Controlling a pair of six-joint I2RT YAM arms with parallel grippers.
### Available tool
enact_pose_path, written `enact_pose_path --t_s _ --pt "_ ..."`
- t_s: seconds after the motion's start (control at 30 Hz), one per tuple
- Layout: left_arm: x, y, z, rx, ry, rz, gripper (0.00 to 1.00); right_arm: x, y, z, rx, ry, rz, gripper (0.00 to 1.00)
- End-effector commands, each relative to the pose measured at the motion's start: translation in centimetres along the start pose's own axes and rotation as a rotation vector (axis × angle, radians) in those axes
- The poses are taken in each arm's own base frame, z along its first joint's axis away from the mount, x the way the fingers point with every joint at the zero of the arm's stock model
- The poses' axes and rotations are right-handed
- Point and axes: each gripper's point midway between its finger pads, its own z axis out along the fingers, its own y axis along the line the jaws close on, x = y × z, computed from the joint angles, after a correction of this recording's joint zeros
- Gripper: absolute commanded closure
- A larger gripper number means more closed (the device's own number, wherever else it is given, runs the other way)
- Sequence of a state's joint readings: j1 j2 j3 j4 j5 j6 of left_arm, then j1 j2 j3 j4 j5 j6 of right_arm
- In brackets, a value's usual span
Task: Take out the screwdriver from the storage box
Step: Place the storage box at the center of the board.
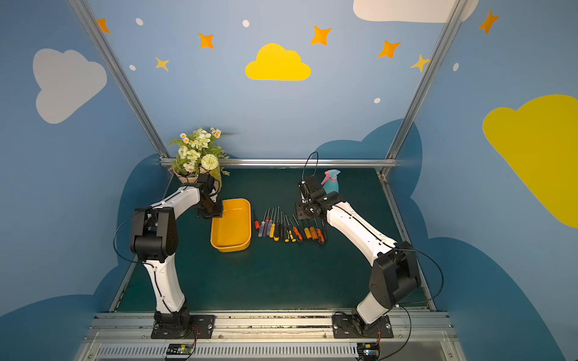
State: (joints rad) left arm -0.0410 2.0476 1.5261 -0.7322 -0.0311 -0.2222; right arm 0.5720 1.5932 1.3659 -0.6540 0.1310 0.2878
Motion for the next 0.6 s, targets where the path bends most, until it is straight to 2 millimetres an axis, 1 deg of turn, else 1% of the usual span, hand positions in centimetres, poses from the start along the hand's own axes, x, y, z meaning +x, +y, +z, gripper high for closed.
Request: enact_pose_path --t_s 0.0,0.13,0.27,0.33,0.37,0.4,0.43,0.47,0.57 --pt "-1.2 -0.7 -1.0 -0.006 -0.041 0.006 0.54 -0.5 -1.1 -0.6 0.009 -0.031 0.011 0.54" --pt "-1.8 -1.5 -3.2 -0.006 -0.089 0.008 0.44 -0.2 -1.9 -0.5 0.017 -0.023 0.014 0.54" --pt "-2.0 -2.4 -6.1 0.002 -0.153 0.022 0.25 0.0 -2.7 -0.7 0.025 -0.032 0.013 0.54" --pt "-2.0 -2.9 -7.9 0.001 -0.193 0.03 0.19 0.0 -3.1 -1.1 0.033 -0.048 0.012 0.54" --pt "-2.1 -3.0 -9.0 -0.001 -0.219 0.033 0.14 0.0 -3.3 -1.3 0.036 -0.056 0.013 0.54" --pt "-2.1 -3.1 -9.8 -0.002 -0.241 0.035 0.09 0.0 -3.5 -1.5 0.041 -0.062 0.013 0.54" --pt "-2.1 -3.2 -10.9 -0.001 -0.268 0.039 0.02 -0.1 -3.8 -1.7 0.047 -0.068 0.015 0.54" --pt "-2.2 -3.3 -12.1 0.003 -0.294 0.036 0.0 -0.1 -4.1 -1.9 0.052 -0.072 0.017 0.54" --pt "-2.2 -3.4 -15.1 0.024 -0.368 0.03 0.0 0.0 -4.7 -2.5 0.064 -0.085 0.028 0.54"
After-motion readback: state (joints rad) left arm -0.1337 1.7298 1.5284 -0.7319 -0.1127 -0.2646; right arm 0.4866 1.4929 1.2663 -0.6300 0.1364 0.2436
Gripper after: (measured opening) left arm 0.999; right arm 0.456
